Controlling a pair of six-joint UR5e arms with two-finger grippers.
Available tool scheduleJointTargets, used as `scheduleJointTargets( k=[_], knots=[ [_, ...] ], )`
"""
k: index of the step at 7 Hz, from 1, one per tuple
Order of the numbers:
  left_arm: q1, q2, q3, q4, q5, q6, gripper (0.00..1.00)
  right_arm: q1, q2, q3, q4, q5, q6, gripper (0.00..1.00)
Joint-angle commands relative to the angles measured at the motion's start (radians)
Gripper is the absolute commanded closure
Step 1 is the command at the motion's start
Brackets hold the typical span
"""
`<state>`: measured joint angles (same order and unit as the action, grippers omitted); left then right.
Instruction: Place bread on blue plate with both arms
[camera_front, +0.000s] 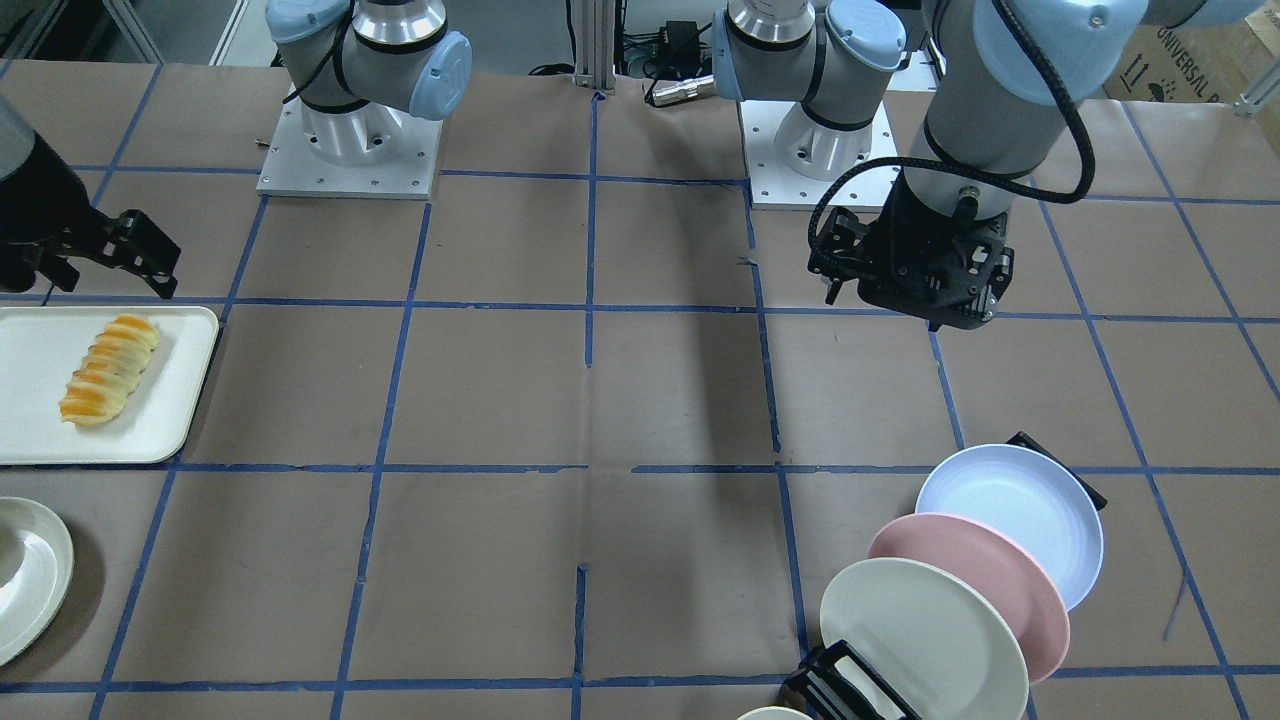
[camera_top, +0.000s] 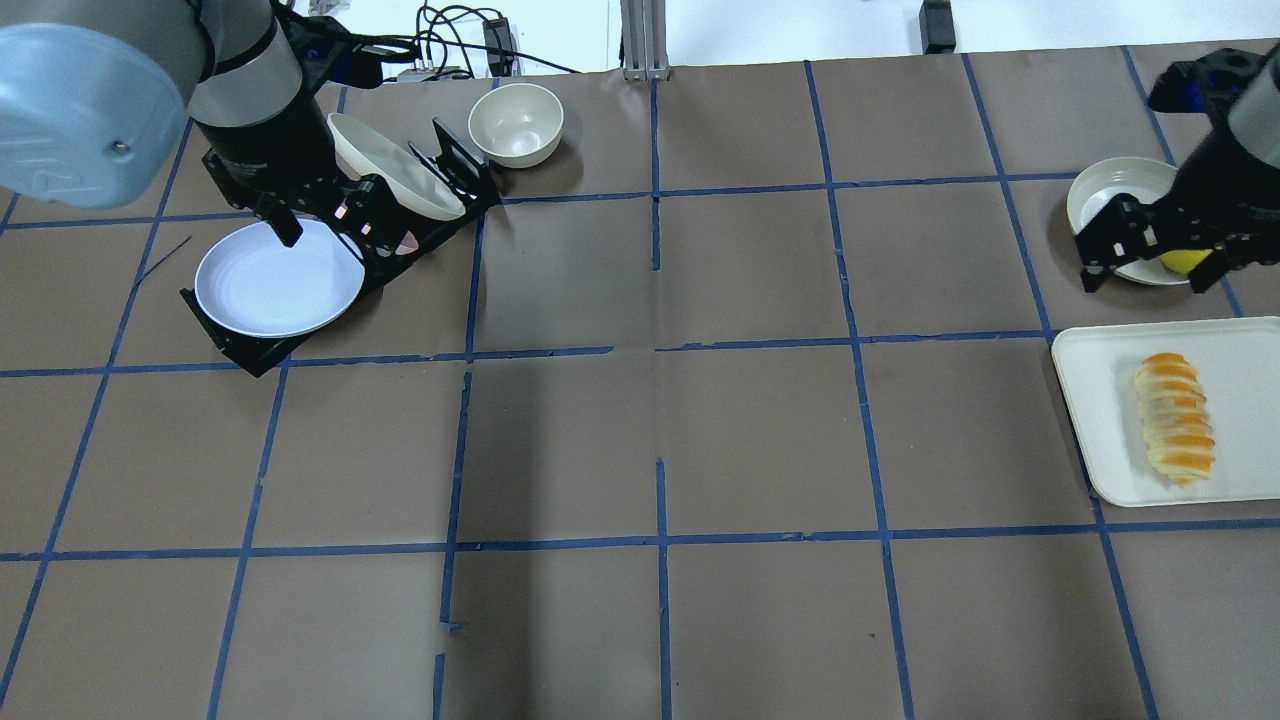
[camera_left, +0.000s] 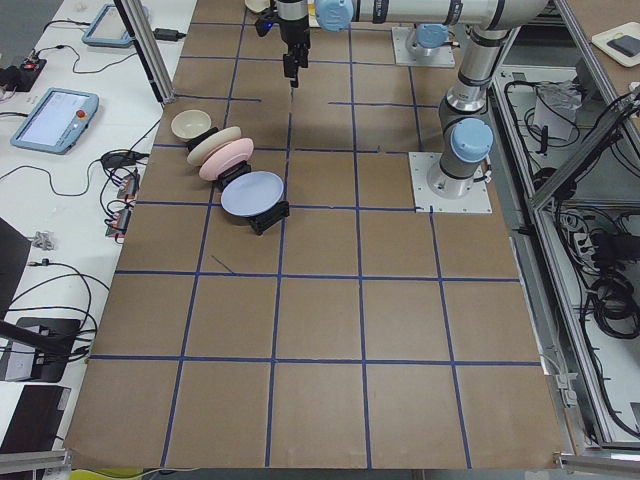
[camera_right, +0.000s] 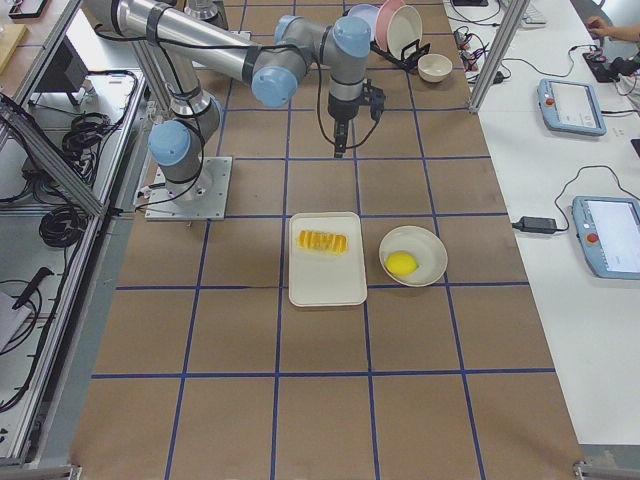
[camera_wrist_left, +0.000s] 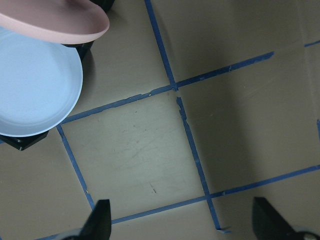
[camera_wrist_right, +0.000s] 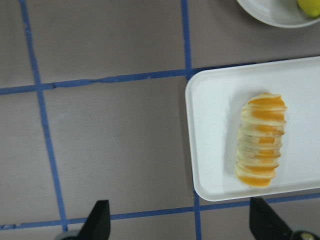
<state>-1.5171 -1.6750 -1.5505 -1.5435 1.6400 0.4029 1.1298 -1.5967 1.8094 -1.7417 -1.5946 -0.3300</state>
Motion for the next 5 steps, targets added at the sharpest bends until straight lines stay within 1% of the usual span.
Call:
scheduleJointTargets(
  k=[1, 2, 3, 4, 5],
  knots=[
    [0.191, -0.023, -0.005, 0.032, -0.012, 0.266, 0.0, -0.131, 0.073, 0.078, -0.126, -0.008, -0.014, 0.04],
    [0.224, -0.031, -0.006, 0.04, -0.011, 0.337, 0.0, -0.152, 0.145, 0.126, -0.257, -0.011, -0.015, 0.05],
    [0.26, -0.081, 0.022, 0.083, -0.012, 0.379, 0.0, -0.154, 0.206, 0.169, -0.369, -0.015, -0.015, 0.05],
    [0.306, -0.159, 0.045, 0.117, -0.025, 0.387, 0.0, -0.156, 0.236, 0.2, -0.454, -0.015, -0.015, 0.09],
    [0.325, -0.226, 0.084, 0.131, -0.057, 0.39, 0.0, -0.156, 0.279, 0.214, -0.525, -0.016, -0.015, 0.11]
  ],
)
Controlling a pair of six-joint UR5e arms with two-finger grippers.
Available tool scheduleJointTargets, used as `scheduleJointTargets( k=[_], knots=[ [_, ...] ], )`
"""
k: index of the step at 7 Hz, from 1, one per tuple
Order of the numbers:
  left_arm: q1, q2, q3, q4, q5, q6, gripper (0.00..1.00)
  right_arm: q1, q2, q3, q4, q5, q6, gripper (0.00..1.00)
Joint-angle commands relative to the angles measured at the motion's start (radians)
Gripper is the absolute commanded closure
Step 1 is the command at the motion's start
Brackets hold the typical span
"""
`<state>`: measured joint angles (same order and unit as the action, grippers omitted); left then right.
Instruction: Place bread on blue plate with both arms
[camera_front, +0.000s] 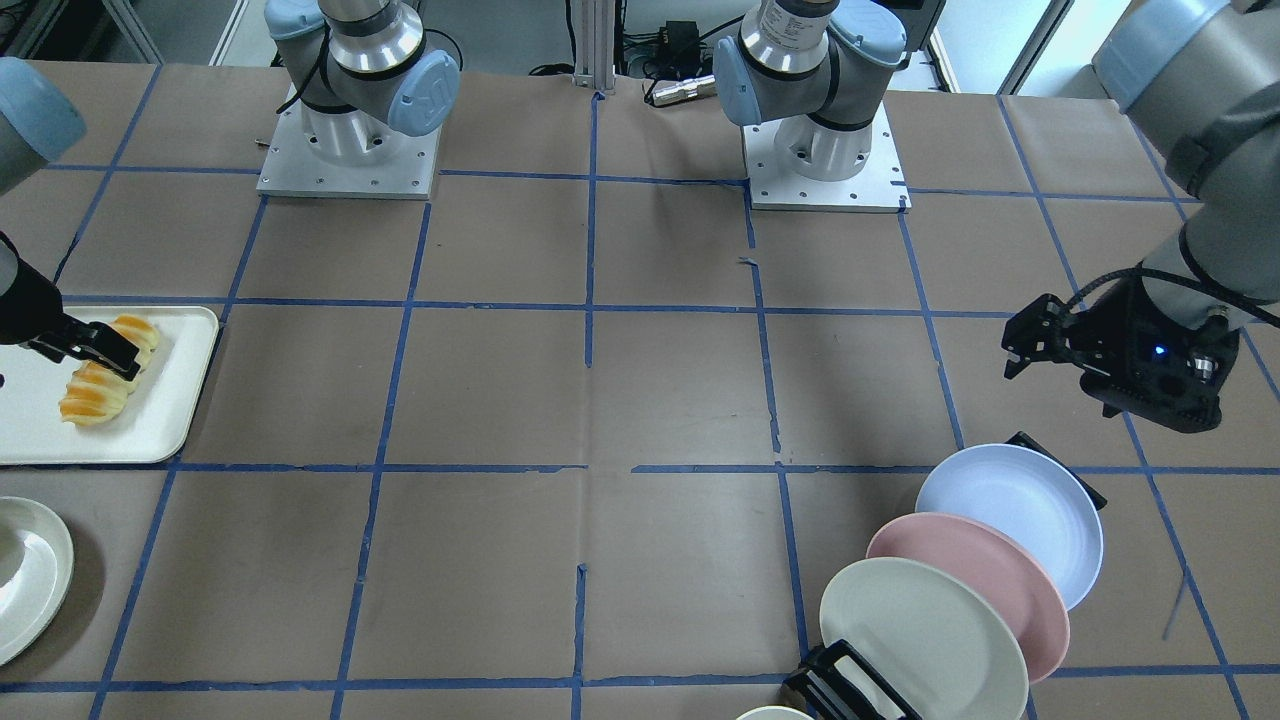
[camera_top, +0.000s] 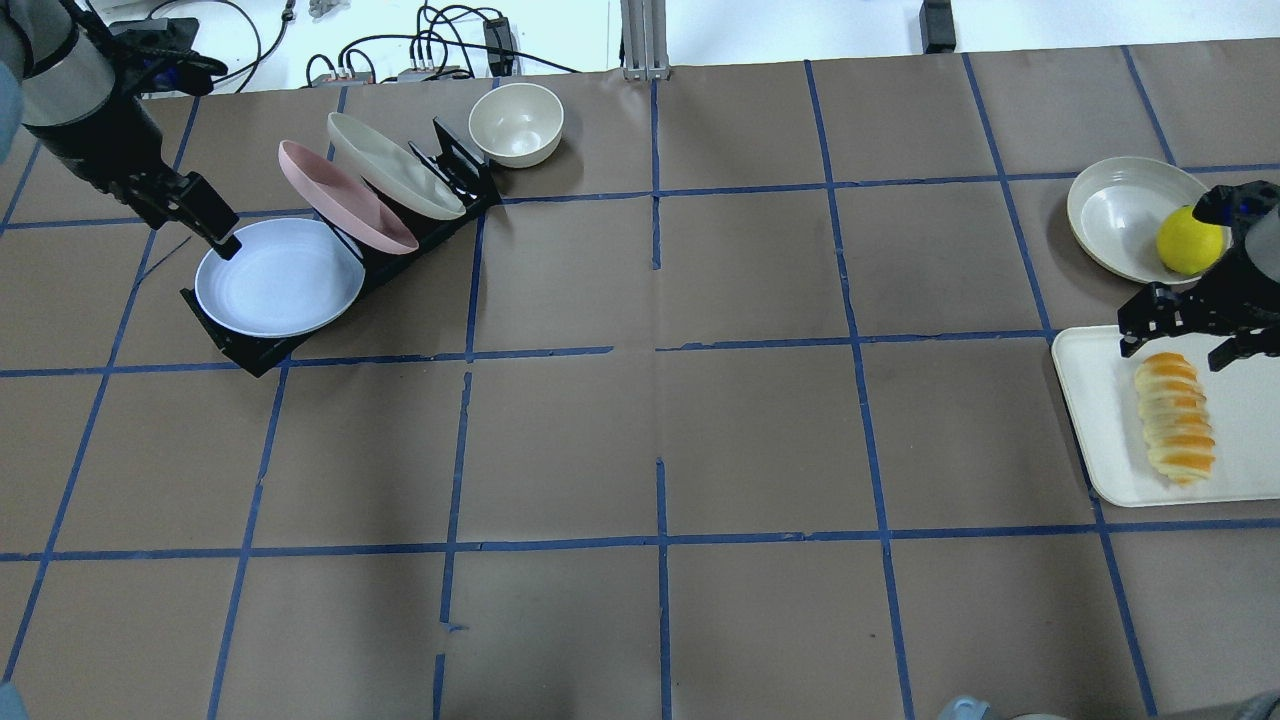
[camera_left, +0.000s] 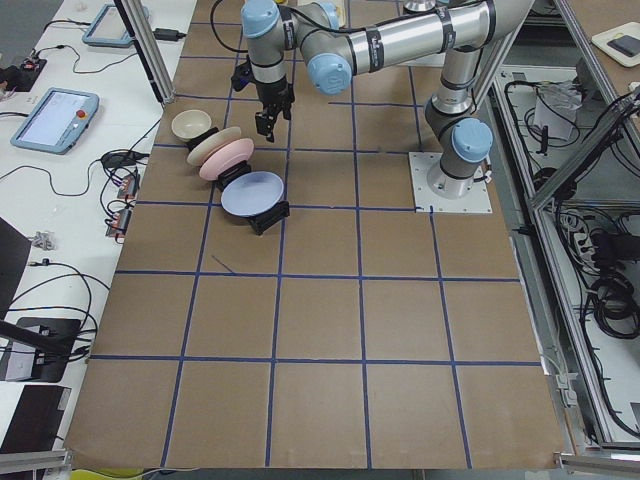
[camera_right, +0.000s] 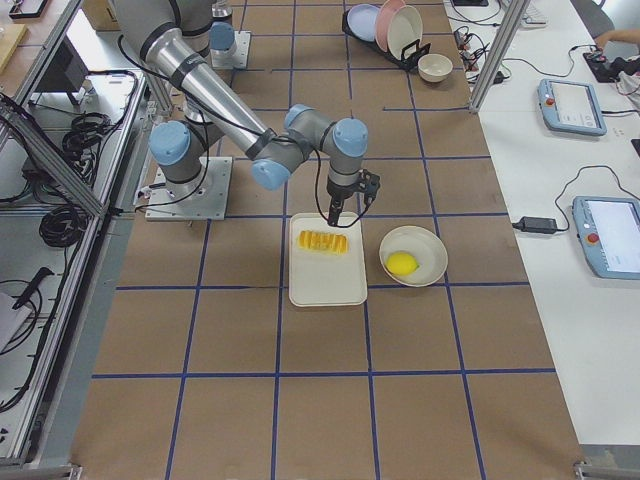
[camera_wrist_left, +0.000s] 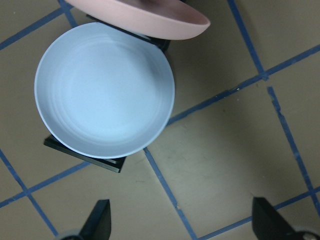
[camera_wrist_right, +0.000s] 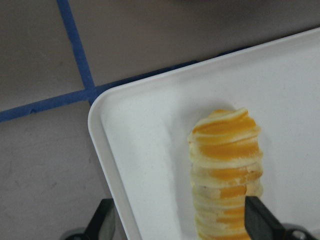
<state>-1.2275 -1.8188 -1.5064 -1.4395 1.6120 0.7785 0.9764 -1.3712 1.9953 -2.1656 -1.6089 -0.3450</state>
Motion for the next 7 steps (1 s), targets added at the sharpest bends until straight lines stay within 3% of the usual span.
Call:
scheduleJointTargets(
  k=[1, 4, 7],
  knots=[
    [0.037, -0.15, 0.099, 0.027, -0.03, 0.015, 0.0, -0.019, 0.082, 0.028, -0.124, -0.021, 0.0, 0.09],
    [0.039, -0.365, 0.299, 0.022, -0.082, 0.016, 0.0, -0.045, 0.077, 0.042, -0.111, -0.034, -0.008, 0.05],
    [0.089, -0.46, 0.325, 0.021, -0.124, 0.048, 0.0, -0.068, 0.078, 0.074, -0.106, -0.069, -0.011, 0.05]
  ],
)
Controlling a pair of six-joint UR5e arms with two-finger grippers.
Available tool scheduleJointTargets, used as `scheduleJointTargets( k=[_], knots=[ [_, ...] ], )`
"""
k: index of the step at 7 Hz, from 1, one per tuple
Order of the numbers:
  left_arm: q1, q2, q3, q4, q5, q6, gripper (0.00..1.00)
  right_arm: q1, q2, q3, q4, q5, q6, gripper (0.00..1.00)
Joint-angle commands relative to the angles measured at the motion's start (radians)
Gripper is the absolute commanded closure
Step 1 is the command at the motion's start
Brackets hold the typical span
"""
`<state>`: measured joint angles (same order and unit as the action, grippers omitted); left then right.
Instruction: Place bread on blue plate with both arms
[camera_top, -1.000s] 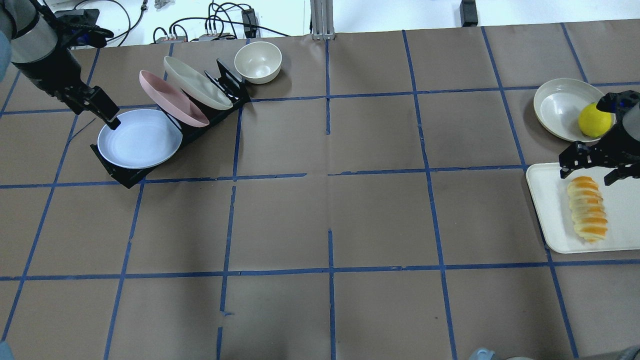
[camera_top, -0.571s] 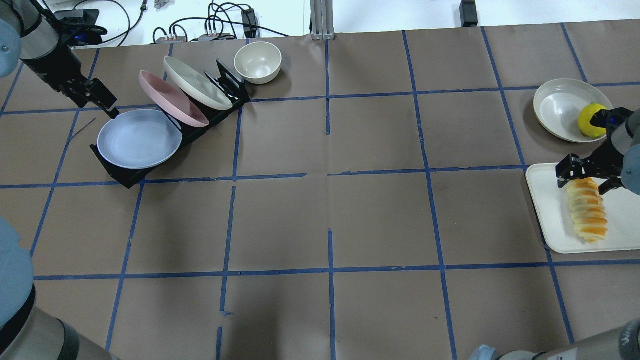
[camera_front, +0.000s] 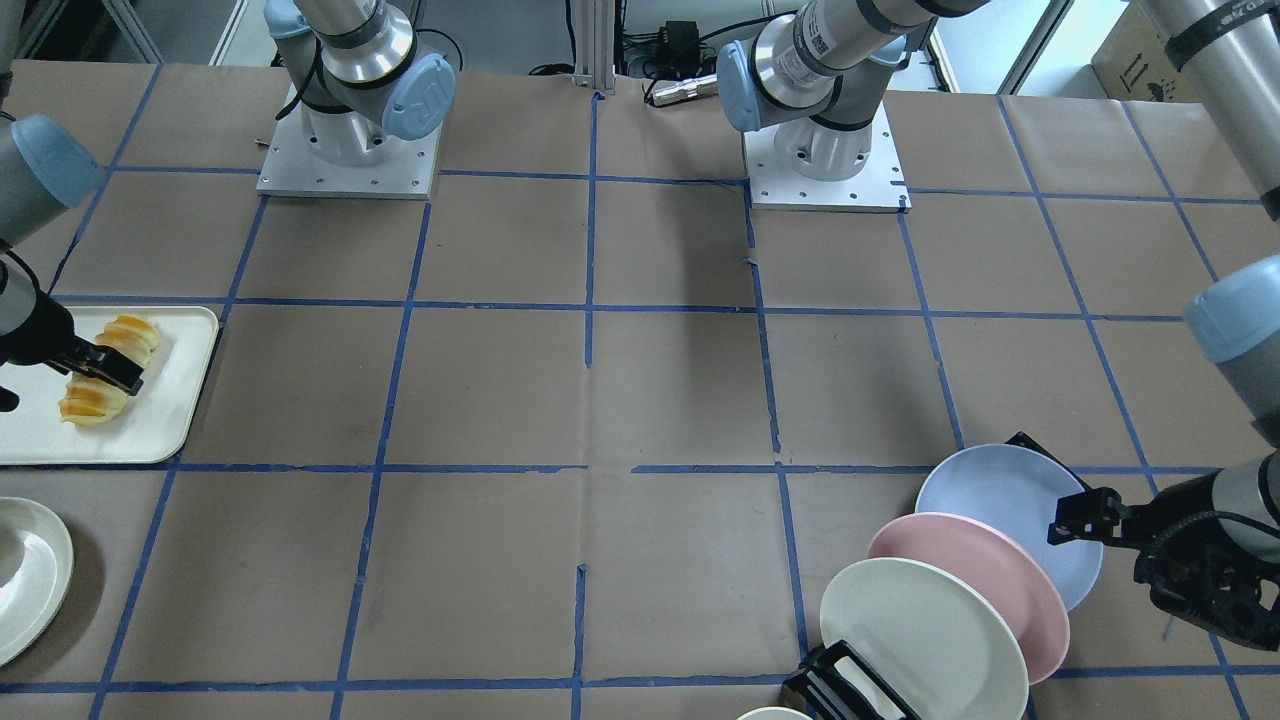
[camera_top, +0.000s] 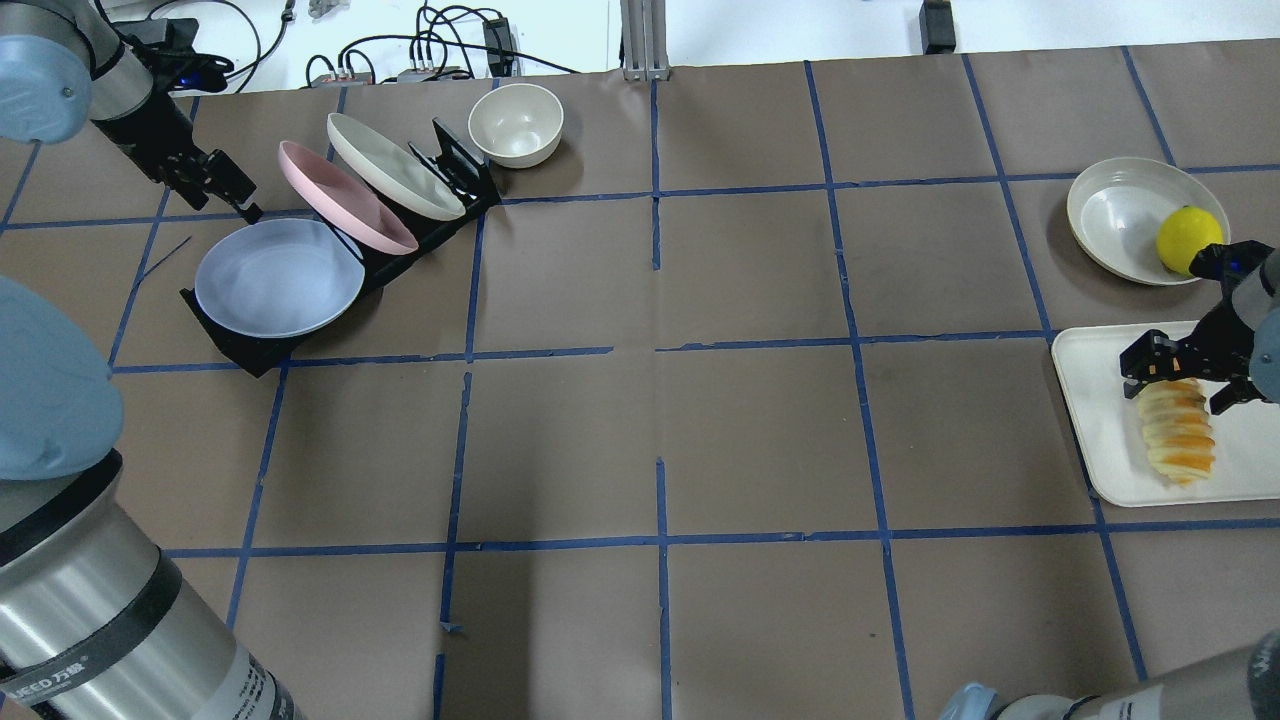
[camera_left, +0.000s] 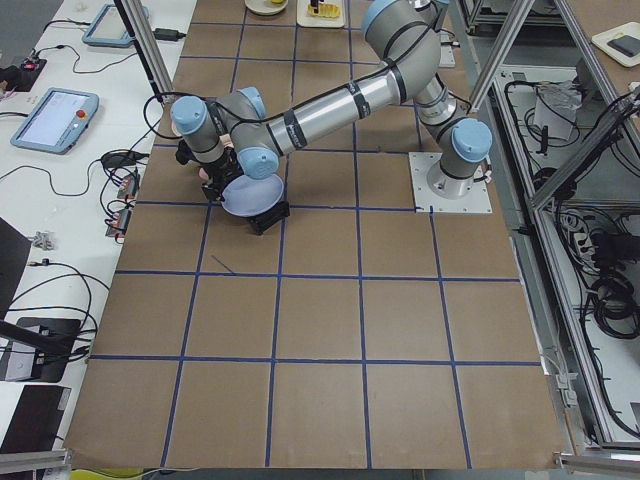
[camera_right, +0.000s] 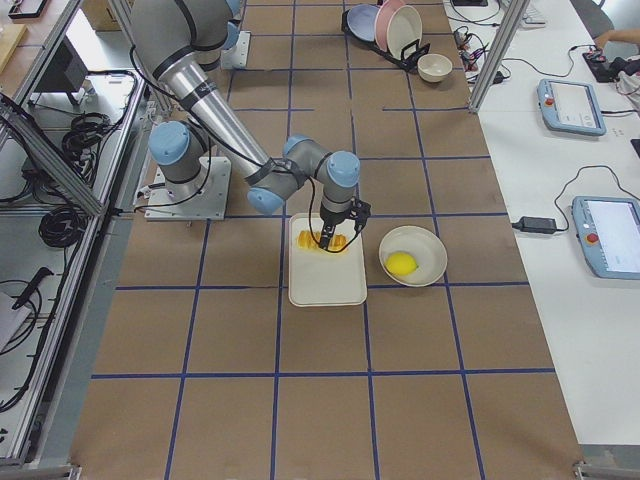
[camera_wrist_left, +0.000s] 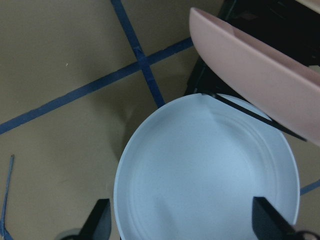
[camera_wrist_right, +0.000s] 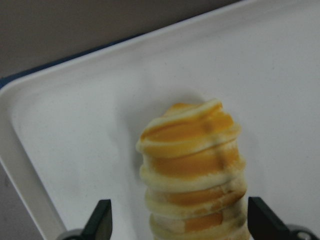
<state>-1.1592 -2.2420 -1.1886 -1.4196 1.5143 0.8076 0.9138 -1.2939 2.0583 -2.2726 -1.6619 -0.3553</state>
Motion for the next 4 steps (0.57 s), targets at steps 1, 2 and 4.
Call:
scheduleJointTargets(
  k=[1, 2, 4],
  knots=[
    [0.041, -0.044, 0.004, -0.001, -0.043, 0.03, 0.0, -0.006, 0.005, 0.011, 0.001, -0.022, -0.001, 0.05],
    [0.045, -0.051, -0.003, -0.001, -0.043, 0.028, 0.0, -0.006, 0.008, 0.011, 0.001, -0.022, -0.001, 0.05],
    [0.047, -0.071, -0.017, -0.009, -0.062, 0.028, 0.0, -0.006, 0.018, 0.009, -0.001, -0.024, -0.001, 0.06]
  ],
)
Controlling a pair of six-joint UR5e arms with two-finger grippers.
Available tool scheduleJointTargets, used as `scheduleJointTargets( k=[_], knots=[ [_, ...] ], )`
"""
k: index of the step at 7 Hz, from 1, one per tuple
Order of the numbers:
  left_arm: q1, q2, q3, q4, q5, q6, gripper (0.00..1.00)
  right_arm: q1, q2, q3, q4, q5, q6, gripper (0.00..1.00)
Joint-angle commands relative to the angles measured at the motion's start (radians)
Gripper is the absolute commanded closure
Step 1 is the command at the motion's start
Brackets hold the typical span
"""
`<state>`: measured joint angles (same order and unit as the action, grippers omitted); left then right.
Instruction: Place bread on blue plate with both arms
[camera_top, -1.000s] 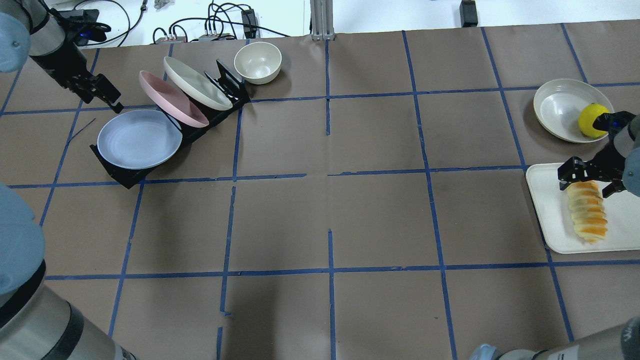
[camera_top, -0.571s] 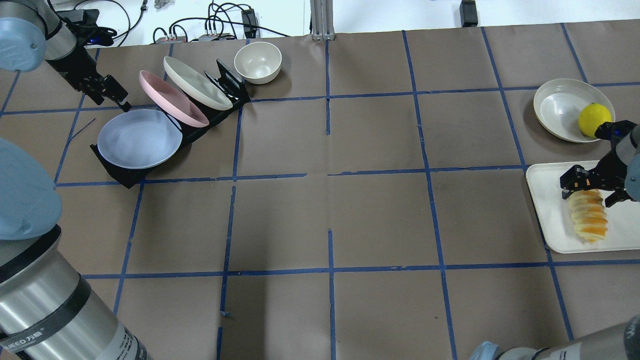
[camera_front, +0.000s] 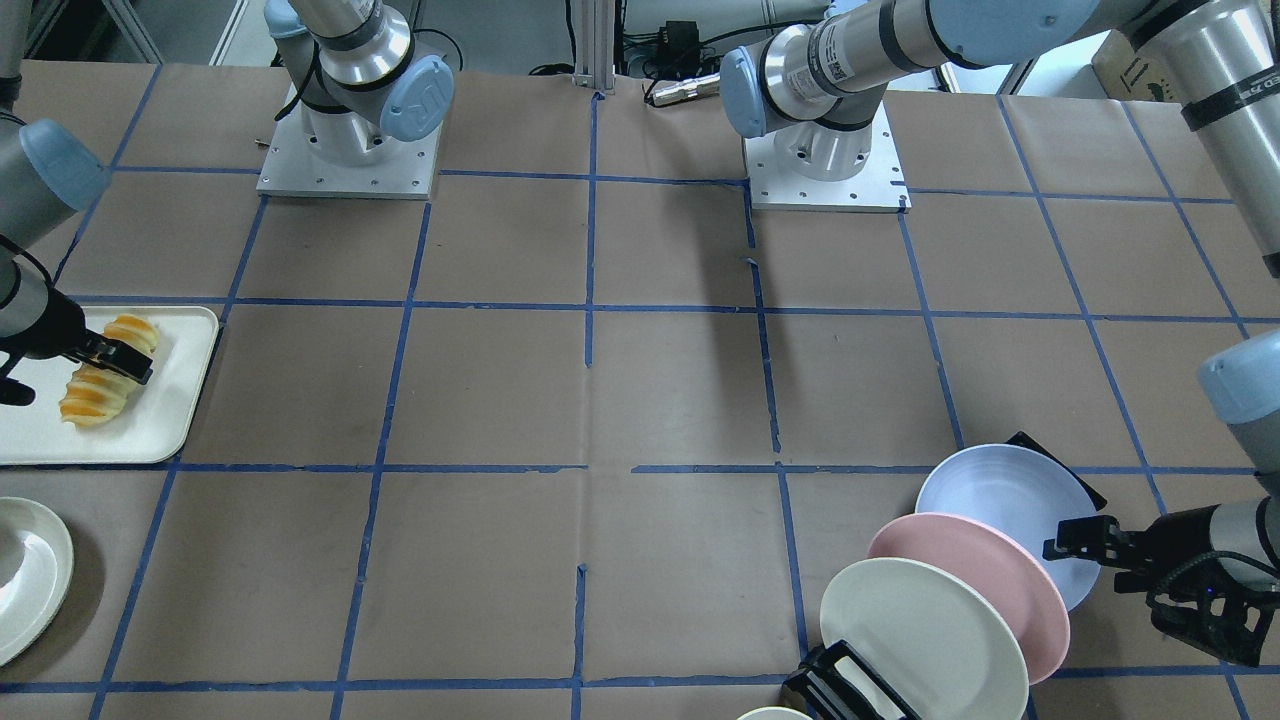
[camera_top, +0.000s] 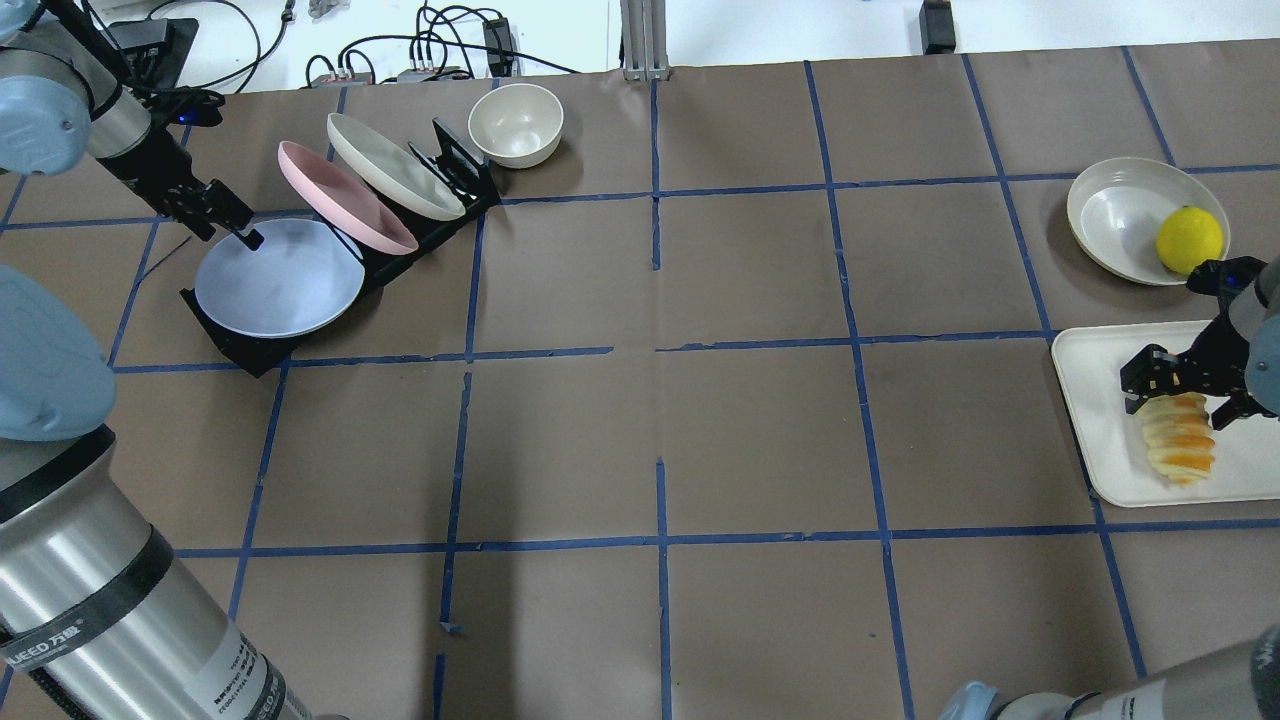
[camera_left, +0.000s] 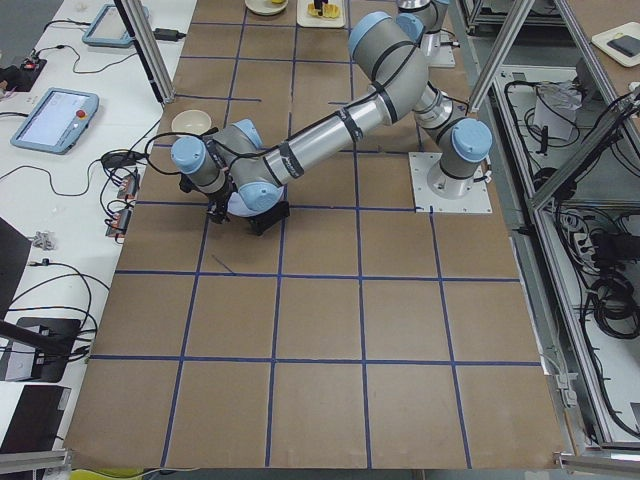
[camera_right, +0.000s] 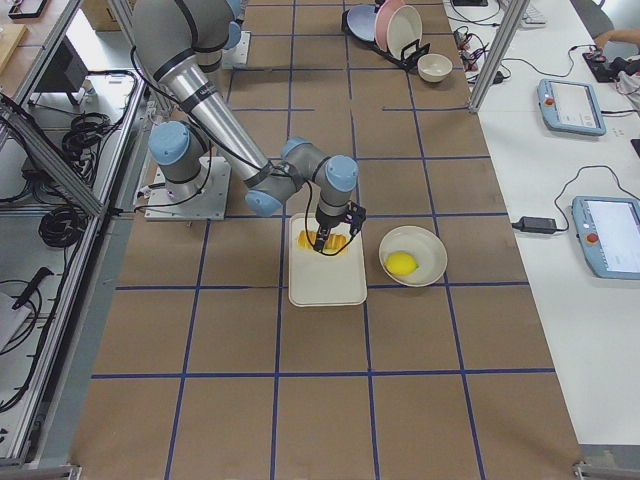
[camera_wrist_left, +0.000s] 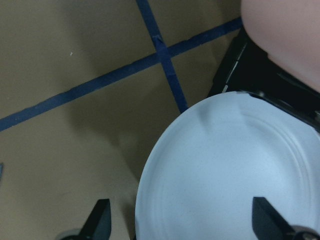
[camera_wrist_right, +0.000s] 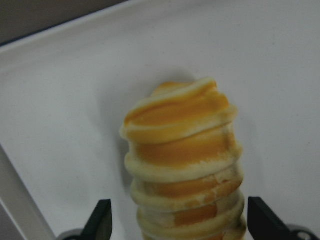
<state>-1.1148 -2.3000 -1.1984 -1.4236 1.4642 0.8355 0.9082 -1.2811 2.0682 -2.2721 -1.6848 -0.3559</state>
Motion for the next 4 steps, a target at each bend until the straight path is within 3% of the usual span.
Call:
scheduleJointTargets(
  k=[1, 2, 4],
  knots=[
    [0.004, -0.019, -0.003, -0.003, -0.021, 0.001, 0.14, 0.0, 0.017, -0.002, -0.001, -0.001, 0.0, 0.06],
    [0.001, -0.019, -0.004, -0.003, -0.018, -0.006, 0.61, 0.0, 0.028, -0.008, -0.001, -0.001, 0.0, 0.13],
    [-0.003, -0.012, -0.003, -0.006, -0.015, -0.016, 0.95, 0.0, 0.032, -0.013, -0.004, -0.001, -0.033, 0.93]
  ],
)
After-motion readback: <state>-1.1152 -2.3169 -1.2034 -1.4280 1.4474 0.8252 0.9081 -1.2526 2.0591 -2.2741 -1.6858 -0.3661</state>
